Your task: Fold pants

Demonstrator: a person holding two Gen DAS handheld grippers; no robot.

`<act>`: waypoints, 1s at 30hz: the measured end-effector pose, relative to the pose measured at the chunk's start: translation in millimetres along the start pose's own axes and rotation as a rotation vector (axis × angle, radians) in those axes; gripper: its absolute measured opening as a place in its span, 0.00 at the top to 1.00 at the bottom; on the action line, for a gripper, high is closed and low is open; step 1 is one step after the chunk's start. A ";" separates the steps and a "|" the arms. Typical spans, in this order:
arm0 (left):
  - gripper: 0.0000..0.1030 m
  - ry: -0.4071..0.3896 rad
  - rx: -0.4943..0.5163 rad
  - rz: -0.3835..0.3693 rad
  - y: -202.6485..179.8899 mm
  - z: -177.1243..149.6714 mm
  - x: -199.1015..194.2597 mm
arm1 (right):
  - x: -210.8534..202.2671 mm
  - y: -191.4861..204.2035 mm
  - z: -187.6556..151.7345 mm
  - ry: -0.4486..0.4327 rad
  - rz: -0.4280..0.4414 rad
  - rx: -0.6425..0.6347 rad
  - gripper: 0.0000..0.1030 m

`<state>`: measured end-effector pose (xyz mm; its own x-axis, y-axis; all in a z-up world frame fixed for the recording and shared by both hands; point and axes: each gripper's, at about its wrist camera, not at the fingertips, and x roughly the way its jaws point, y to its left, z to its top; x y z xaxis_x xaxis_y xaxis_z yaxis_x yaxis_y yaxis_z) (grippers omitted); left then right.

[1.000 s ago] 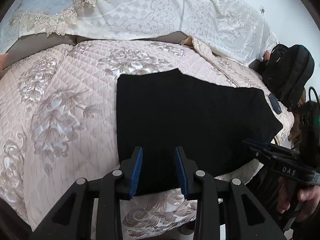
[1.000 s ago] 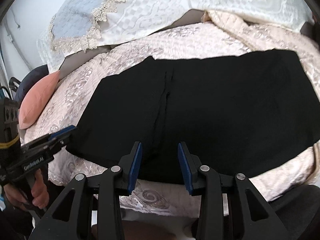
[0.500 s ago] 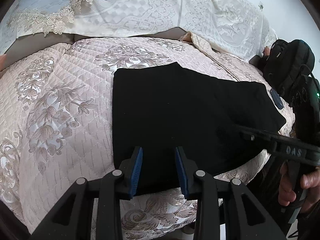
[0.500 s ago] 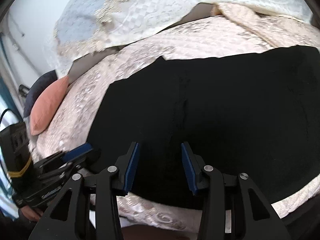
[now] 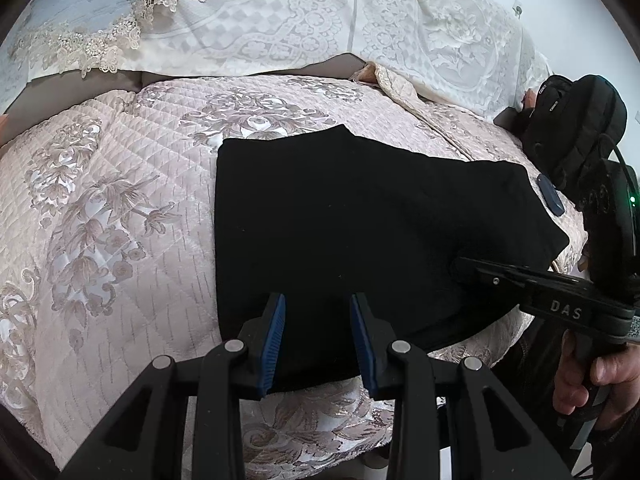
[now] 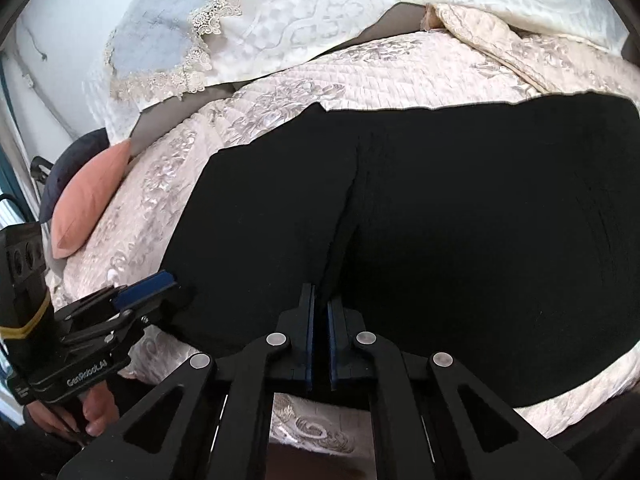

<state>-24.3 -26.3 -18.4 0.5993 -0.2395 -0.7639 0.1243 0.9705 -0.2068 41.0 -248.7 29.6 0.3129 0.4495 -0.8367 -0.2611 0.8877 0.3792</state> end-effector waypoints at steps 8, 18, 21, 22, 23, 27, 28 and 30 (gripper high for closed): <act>0.65 -0.041 -0.013 -0.022 -0.4 10.3 -8.3 | -44.0 -13.6 -5.9 -0.104 -0.103 0.048 0.82; 0.64 0.025 0.087 -0.122 -45.3 14.4 18.8 | -56.8 -40.4 -11.6 -0.122 -0.141 0.145 0.54; 0.64 0.016 0.086 -0.131 -51.2 17.1 17.4 | -78.5 -57.4 -19.5 -0.176 -0.143 0.231 0.53; 0.64 0.011 0.082 -0.137 -52.0 18.4 16.4 | -84.7 -60.7 -21.4 -0.194 -0.149 0.253 0.53; 0.64 0.006 0.085 -0.134 -52.9 19.4 15.5 | -91.6 -65.0 -22.0 -0.216 -0.159 0.276 0.53; 0.64 0.001 0.096 -0.127 -54.1 23.4 15.4 | -118.4 -96.3 -36.6 -0.298 -0.211 0.428 0.50; 0.64 0.003 0.096 -0.125 -53.5 24.1 15.9 | -123.5 -108.0 -40.6 -0.312 -0.221 0.481 0.49; 0.64 0.005 0.095 -0.123 -52.8 24.7 16.6 | -125.2 -127.7 -44.8 -0.314 -0.247 0.568 0.47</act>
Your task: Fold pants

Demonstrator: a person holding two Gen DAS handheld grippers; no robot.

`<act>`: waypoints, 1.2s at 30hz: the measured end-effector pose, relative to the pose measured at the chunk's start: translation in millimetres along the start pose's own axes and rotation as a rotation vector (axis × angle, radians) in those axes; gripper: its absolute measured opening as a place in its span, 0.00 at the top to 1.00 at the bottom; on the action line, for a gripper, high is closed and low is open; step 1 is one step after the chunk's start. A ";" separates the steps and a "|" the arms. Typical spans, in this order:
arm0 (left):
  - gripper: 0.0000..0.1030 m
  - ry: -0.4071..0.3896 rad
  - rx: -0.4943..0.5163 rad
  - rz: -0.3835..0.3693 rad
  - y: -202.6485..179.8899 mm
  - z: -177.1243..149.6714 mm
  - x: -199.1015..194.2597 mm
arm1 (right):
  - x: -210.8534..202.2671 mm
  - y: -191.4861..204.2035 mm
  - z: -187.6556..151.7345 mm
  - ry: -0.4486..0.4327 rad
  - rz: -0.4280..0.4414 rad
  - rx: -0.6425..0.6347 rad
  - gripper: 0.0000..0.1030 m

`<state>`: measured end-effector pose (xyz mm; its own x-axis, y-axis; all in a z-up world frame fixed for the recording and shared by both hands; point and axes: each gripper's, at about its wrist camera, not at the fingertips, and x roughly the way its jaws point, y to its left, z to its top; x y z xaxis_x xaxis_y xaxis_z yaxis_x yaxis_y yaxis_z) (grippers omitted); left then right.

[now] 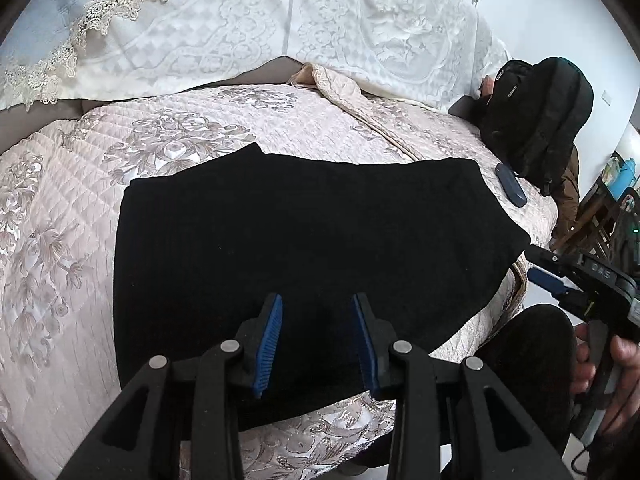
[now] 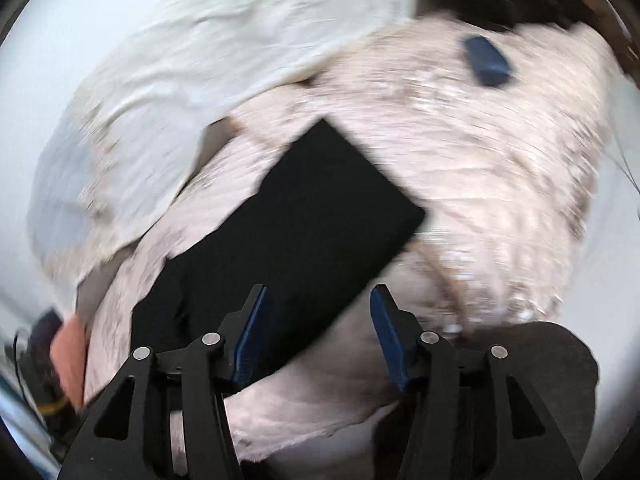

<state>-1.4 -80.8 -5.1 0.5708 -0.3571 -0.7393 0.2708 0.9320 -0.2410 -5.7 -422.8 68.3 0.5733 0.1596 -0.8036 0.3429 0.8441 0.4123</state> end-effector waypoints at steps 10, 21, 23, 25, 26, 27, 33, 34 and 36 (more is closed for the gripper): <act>0.64 0.006 -0.019 0.025 7.6 -3.2 -4.7 | 36.4 -23.2 26.7 0.035 -0.004 0.151 0.37; 0.64 0.007 -0.068 0.053 27.5 -5.8 -7.4 | 26.7 -5.2 23.9 -0.077 0.028 0.096 0.46; 0.64 0.010 -0.077 0.055 29.8 -6.1 -6.7 | 31.5 -7.3 24.6 -0.065 0.057 0.114 0.46; 0.64 0.014 -0.079 0.057 30.8 -6.7 -5.9 | 43.2 -11.8 27.7 -0.030 0.062 0.133 0.47; 0.64 0.014 -0.077 0.058 30.6 -7.2 -6.0 | 47.9 -14.4 29.5 -0.022 0.064 0.142 0.47; 0.64 0.013 -0.076 0.060 30.5 -7.3 -5.9 | 51.5 -16.5 31.7 -0.024 0.066 0.144 0.54; 0.64 0.000 -0.100 0.073 38.8 -6.3 -9.0 | 33.5 3.7 42.5 -0.069 0.085 0.066 0.78; 0.64 -0.003 -0.108 0.075 41.6 -5.8 -9.8 | 30.6 9.2 43.8 -0.073 0.094 0.048 0.78; 0.64 -0.013 -0.121 0.083 46.9 -4.4 -12.3 | 22.6 23.3 46.8 -0.086 0.115 0.005 0.79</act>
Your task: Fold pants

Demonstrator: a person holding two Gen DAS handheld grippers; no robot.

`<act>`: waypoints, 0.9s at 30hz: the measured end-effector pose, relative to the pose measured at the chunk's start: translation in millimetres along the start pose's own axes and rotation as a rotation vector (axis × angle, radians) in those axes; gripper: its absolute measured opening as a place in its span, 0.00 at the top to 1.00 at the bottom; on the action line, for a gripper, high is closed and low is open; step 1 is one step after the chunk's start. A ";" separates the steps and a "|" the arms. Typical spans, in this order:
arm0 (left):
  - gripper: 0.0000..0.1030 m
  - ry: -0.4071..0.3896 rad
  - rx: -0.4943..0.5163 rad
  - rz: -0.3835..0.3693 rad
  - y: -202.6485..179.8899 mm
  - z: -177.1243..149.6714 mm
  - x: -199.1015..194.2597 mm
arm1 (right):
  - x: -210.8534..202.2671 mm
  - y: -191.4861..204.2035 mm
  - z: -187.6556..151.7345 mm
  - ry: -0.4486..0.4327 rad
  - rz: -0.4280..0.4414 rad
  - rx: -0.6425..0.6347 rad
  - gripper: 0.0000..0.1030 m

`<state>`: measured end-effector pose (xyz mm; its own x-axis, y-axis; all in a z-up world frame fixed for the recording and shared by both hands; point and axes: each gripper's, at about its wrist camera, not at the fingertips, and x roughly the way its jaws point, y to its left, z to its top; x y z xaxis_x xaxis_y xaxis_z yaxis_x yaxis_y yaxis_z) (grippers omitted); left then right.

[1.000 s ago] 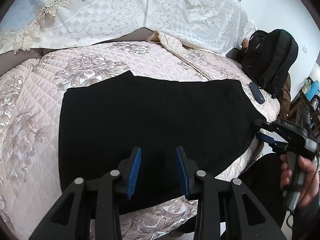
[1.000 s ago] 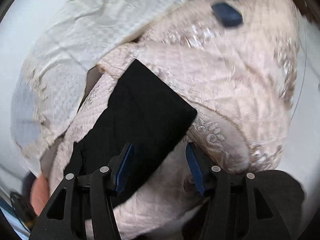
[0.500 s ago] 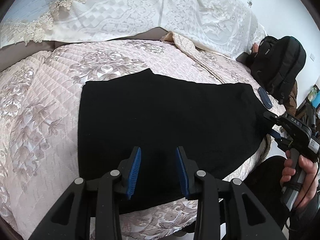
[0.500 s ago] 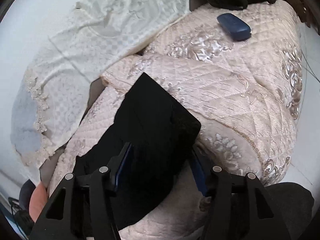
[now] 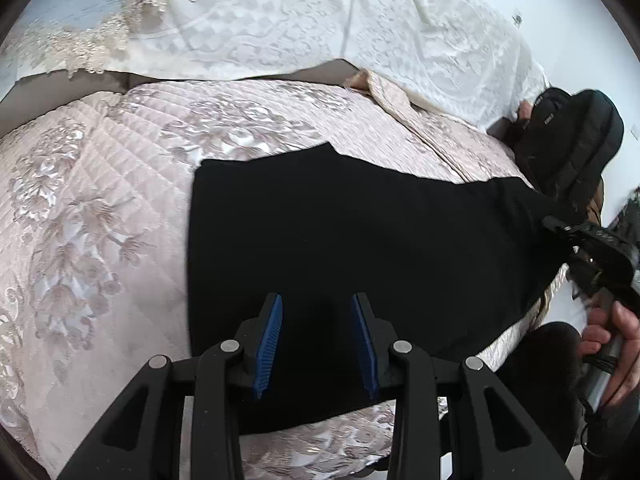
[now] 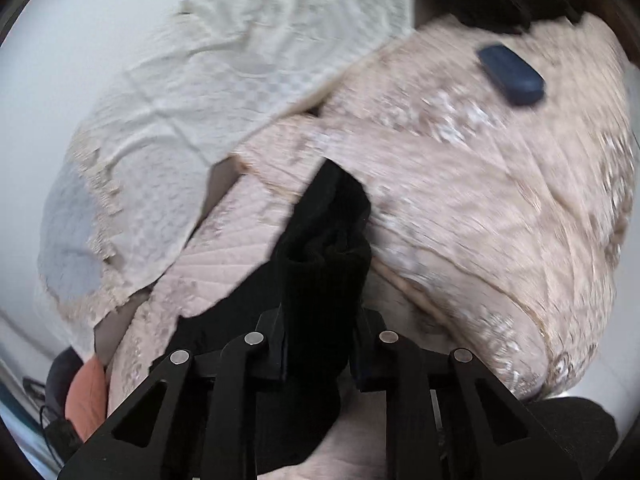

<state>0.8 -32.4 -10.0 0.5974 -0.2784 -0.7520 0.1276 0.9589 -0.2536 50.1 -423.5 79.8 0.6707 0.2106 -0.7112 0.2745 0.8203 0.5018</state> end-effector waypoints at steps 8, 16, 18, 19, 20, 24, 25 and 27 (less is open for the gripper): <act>0.64 -0.042 -0.060 0.034 27.1 2.6 -14.3 | -10.2 76.7 4.6 0.010 0.156 -0.187 0.79; 0.64 -0.072 -0.139 0.074 63.3 -4.8 -28.6 | -0.1 149.6 -24.7 0.098 0.292 -0.383 0.79; 0.64 -0.077 -0.160 0.082 73.4 -7.7 -31.7 | 7.2 163.2 -35.5 0.136 0.314 -0.411 0.79; 0.64 -0.081 -0.170 0.088 78.8 -9.6 -34.1 | 12.0 170.4 -42.9 0.159 0.324 -0.429 0.79; 0.64 -0.084 -0.179 0.094 83.2 -10.8 -35.8 | 16.7 176.5 -49.7 0.179 0.331 -0.448 0.79; 0.64 -0.095 -0.221 0.116 103.4 -17.7 -43.4 | 39.1 201.5 -89.1 0.278 0.352 -0.537 0.79; 0.64 -0.096 -0.231 0.121 107.7 -19.6 -44.9 | 47.6 204.8 -100.7 0.308 0.351 -0.559 0.79; 0.64 -0.096 -0.248 0.127 115.1 -22.8 -47.5 | 67.1 208.4 -123.4 0.374 0.344 -0.598 0.79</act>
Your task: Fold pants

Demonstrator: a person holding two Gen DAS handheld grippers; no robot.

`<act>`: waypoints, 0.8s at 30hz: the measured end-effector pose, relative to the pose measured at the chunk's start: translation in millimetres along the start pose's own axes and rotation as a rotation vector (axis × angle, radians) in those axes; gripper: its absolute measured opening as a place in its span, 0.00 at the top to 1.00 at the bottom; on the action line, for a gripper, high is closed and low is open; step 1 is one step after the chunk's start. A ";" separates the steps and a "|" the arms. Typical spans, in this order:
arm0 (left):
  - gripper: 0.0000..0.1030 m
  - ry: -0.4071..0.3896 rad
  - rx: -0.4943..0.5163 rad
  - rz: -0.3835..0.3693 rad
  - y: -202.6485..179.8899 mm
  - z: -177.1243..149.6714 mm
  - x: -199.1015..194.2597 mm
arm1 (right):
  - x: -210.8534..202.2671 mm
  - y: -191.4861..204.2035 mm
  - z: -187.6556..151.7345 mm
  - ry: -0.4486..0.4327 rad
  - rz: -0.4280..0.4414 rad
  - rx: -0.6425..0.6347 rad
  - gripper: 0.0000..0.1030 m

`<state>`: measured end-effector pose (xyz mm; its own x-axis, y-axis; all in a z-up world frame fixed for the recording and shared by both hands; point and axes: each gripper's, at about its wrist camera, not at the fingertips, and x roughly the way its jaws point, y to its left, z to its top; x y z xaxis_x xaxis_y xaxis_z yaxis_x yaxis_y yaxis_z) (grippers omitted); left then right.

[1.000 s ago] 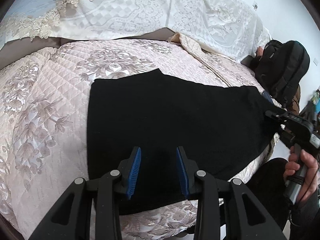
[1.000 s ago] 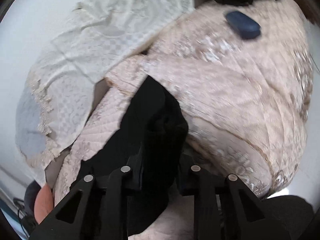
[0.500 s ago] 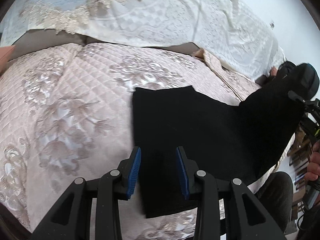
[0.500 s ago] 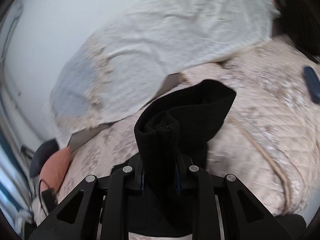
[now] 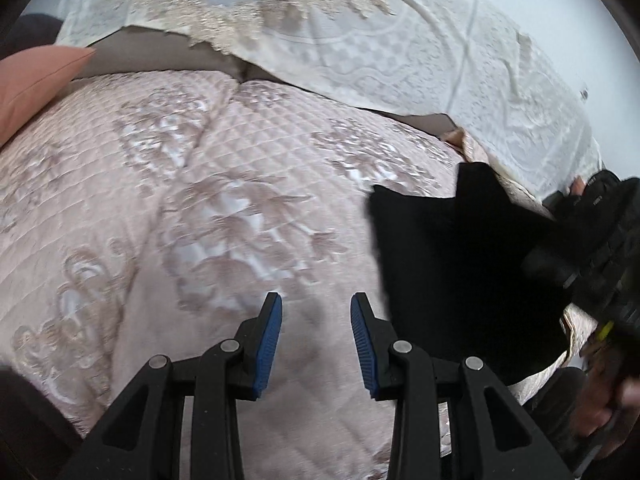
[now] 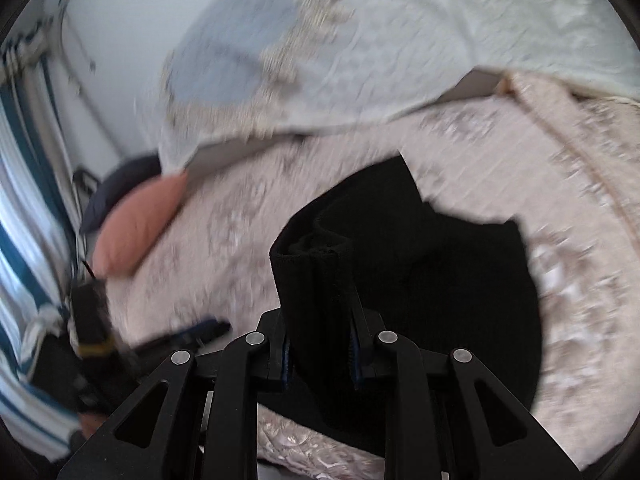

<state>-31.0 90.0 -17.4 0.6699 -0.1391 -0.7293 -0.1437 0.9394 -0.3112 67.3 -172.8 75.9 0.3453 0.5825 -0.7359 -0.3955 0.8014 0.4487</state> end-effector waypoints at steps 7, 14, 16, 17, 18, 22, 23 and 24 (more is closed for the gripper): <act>0.64 -0.008 -0.027 0.015 16.3 -3.3 -6.3 | 22.4 14.8 -20.8 0.079 -0.037 -0.076 0.79; 0.64 -0.021 -0.026 0.003 14.7 0.3 -9.2 | 42.6 26.1 -33.4 0.179 -0.077 -0.159 0.68; 0.64 -0.030 -0.020 -0.004 12.1 1.9 -13.6 | 34.8 30.9 -41.1 0.151 -0.054 -0.178 0.53; 0.64 -0.034 -0.018 -0.008 10.6 3.2 -15.5 | 29.9 33.7 -42.9 0.152 -0.030 -0.186 0.46; 0.64 -0.038 -0.017 -0.016 8.6 5.0 -17.4 | 24.2 35.9 -44.9 0.154 -0.003 -0.192 0.44; 0.64 -0.056 0.004 -0.078 -11.4 14.7 -23.7 | -9.6 22.9 -45.6 0.098 0.140 -0.134 0.44; 0.64 -0.061 0.018 -0.098 -19.9 17.0 -24.8 | -18.5 16.1 -43.8 0.065 0.156 -0.104 0.45; 0.64 -0.064 0.038 -0.124 -30.6 18.4 -25.0 | -30.6 4.6 -41.8 0.007 0.141 -0.069 0.46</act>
<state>-29.9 70.4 21.6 0.7261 -0.2352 -0.6461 -0.0308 0.9276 -0.3723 19.4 -192.6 79.3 0.2764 0.6875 -0.6715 -0.4973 0.7002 0.5122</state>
